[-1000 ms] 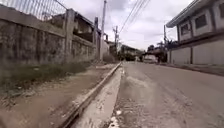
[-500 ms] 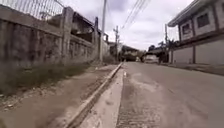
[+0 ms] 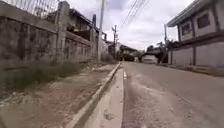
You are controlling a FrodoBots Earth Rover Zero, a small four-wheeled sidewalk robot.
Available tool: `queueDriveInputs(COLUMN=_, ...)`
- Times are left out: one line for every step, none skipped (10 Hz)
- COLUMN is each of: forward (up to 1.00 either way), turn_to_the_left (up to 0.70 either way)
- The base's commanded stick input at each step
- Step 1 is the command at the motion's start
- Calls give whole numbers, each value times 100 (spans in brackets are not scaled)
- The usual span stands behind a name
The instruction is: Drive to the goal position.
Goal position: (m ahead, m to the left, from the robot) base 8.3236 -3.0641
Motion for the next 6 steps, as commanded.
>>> queueDriveInputs(forward=70, turn_to_the_left=-34)
queueDriveInputs(forward=70, turn_to_the_left=-34)
queueDriveInputs(forward=70, turn_to_the_left=-34)
queueDriveInputs(forward=70, turn_to_the_left=-34)
queueDriveInputs(forward=40, turn_to_the_left=-18)
queueDriveInputs(forward=6, turn_to_the_left=0)
